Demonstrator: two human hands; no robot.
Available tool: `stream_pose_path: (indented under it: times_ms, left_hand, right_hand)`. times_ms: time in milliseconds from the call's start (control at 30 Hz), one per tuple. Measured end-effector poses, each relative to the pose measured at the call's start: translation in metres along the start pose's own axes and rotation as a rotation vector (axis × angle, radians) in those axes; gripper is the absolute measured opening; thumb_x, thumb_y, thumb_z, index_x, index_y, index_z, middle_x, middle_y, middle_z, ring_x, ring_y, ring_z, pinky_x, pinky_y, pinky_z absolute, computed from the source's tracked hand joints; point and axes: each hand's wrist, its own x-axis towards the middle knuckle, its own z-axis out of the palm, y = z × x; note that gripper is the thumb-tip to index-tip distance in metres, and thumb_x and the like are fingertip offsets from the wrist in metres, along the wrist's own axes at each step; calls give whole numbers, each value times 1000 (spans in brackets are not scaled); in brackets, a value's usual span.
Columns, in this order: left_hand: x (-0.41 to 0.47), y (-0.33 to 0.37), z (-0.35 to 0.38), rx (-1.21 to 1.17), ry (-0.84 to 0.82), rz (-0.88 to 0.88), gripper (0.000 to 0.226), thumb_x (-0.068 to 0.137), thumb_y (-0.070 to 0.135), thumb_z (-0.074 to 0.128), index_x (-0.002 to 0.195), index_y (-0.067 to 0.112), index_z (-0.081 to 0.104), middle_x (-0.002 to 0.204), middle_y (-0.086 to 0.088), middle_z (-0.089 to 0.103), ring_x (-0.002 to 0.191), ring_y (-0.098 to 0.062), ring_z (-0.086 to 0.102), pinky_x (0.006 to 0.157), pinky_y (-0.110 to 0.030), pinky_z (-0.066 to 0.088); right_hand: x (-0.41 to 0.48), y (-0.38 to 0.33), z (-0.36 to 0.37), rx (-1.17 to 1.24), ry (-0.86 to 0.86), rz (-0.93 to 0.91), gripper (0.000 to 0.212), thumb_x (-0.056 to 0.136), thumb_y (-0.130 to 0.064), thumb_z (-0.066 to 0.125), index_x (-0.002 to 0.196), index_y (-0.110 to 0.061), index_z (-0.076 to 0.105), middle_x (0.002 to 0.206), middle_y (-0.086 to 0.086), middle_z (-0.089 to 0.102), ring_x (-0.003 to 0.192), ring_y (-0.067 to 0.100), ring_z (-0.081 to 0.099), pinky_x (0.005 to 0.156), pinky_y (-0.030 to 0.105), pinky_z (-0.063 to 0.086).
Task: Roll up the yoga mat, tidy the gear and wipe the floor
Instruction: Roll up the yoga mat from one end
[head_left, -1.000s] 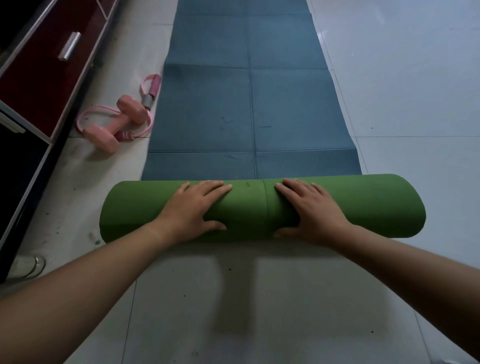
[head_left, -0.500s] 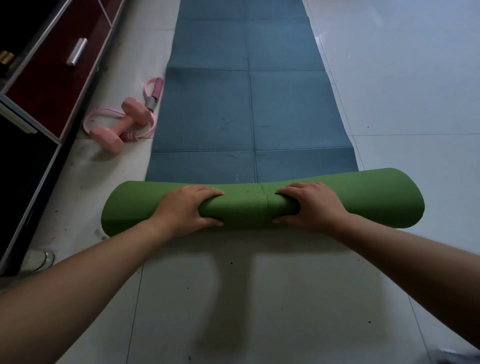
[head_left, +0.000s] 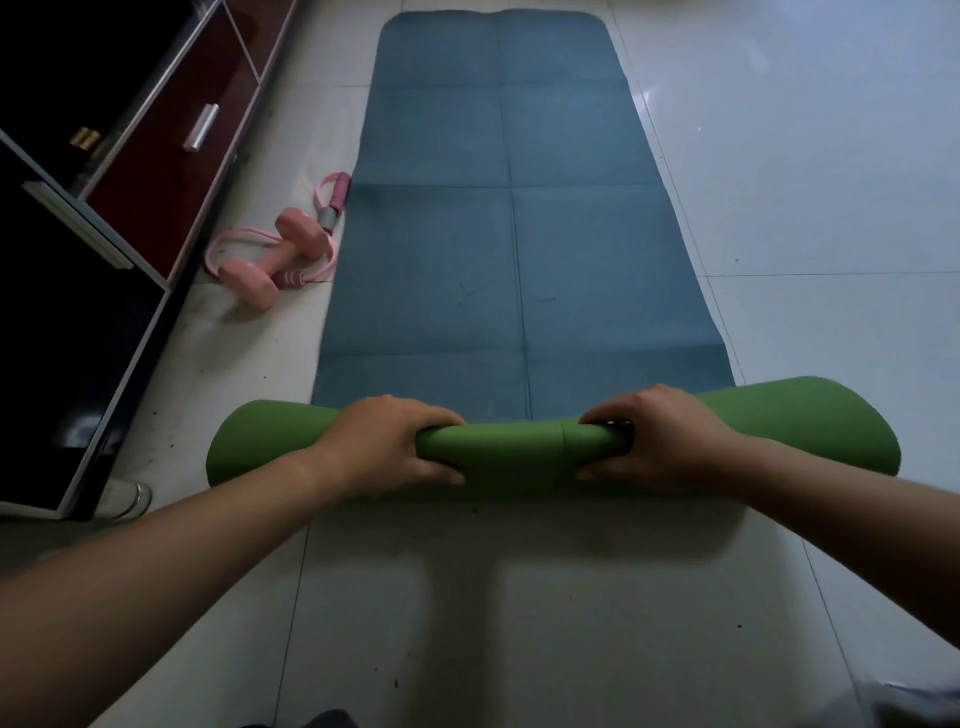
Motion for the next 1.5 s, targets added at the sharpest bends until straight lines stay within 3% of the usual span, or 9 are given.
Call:
stream_pose_path:
  times_ms: [167,333,433,533,767,867,1000,1233,1500]
  left_hand:
    - [20,-2,-4,-102,-162,-61,65,67,65,67,125,41,48,117,13,61,105,-12,56,83,-29,45]
    - [22,-14,16,51,66,32,70,83,56,54,144,36,25,150,3,30,136,-20,30,110,-40,27]
    - [20,-17,29,178,-16,-10,91,69,84,24,145,41,-3,157,7,-2,144,-19,1,114,-49,5]
    - [28,-22,33,206,-68,-19,104,54,92,6,142,42,-15,156,9,-12,143,-17,-9,113,-49,-1]
    - [56,-30,22,173,-17,-72,87,79,71,39,147,34,2,157,8,-4,144,-14,-1,113,-52,5]
    - [50,-21,30,147,133,-94,76,85,62,40,147,27,14,157,5,9,144,-15,8,114,-47,11]
    - [48,-20,35,201,38,-70,97,74,73,45,148,30,-1,157,5,-6,144,-17,-5,114,-50,5]
    - [62,-38,35,183,4,-55,106,68,63,66,146,37,-1,157,4,0,144,-18,3,114,-46,9]
    - [60,-41,44,96,36,-34,98,64,58,73,145,36,21,151,5,29,137,-18,28,110,-46,26]
  right_hand:
    - [19,12,-6,155,-181,83,59,64,-58,75,115,-32,62,104,-8,68,92,10,60,81,27,49]
    - [46,18,8,114,62,231,70,65,-63,70,124,-29,55,128,-4,58,117,19,52,97,33,42]
    - [50,17,12,59,192,247,68,69,-64,66,125,-27,54,132,-2,53,122,20,47,103,39,37]
    - [44,13,19,27,258,144,61,76,-59,62,127,-26,53,136,0,49,125,21,43,105,39,32]
    - [45,4,36,-174,-45,47,102,72,-71,55,149,-25,6,158,-1,-2,145,20,-4,116,45,-2]
    - [61,8,29,-109,8,76,95,75,-66,56,148,-24,13,158,0,6,145,19,3,117,44,4]
    - [74,11,26,-1,192,149,73,82,-59,54,142,-22,35,151,4,29,138,23,25,115,41,18]
    - [76,31,30,-151,-35,38,109,65,-72,62,148,-30,7,158,-2,6,144,20,4,116,40,3]
    - [73,31,32,-199,-34,-30,103,62,-64,71,146,-27,24,151,-3,30,137,17,28,110,35,20]
